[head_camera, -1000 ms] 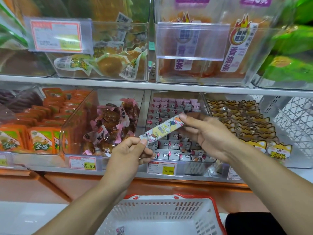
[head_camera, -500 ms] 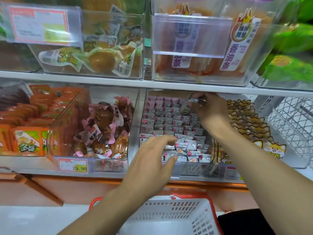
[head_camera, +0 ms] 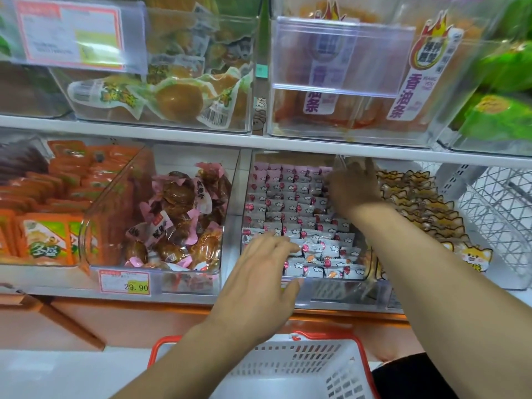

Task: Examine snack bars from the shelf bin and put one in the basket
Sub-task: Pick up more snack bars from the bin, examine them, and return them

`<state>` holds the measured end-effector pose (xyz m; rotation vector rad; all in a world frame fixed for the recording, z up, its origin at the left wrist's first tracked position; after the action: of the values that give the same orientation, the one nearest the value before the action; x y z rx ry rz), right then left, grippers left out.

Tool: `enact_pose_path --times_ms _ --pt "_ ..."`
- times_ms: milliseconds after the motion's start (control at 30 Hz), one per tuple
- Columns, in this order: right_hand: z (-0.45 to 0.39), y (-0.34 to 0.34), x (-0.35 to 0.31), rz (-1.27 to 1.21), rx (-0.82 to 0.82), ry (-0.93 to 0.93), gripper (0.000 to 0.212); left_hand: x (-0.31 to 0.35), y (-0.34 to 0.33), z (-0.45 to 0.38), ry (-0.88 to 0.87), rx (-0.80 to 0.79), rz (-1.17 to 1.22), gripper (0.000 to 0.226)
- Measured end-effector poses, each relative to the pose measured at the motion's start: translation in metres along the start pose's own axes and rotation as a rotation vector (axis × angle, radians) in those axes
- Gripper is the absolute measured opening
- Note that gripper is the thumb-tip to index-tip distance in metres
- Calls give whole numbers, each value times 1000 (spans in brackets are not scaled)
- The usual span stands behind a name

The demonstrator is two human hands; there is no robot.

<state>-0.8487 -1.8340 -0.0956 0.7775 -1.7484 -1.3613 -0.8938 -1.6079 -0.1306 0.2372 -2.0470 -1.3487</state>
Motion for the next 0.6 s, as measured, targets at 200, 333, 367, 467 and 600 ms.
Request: enact_pose_path --times_ms 200,333,367,467,600 --pt "-4 2 9 -109 45 -96 40 -5 4 2 35 8 44 64" --pt "-2 5 9 -136 98 -87 47 -3 5 3 25 -1 40 63" --pt "0 9 10 -145 138 -94 48 -3 5 3 23 0 39 62" --pt "13 31 22 -264 355 -173 26 -3 9 4 25 3 58 58" --pt "43 38 46 -708 502 -301 13 -9 19 6 162 38 335 43"
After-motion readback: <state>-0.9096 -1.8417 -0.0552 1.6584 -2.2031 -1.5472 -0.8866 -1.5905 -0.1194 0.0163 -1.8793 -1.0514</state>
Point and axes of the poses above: each hand's wrist, its own z-axis away from the middle knuckle, its own y-axis out of the back of the hand, x = y × z, the point moved 8 cm from there along -z, towards the middle knuckle, and after that the axes turned 7 degrees about -z, right-handed, at the moved point
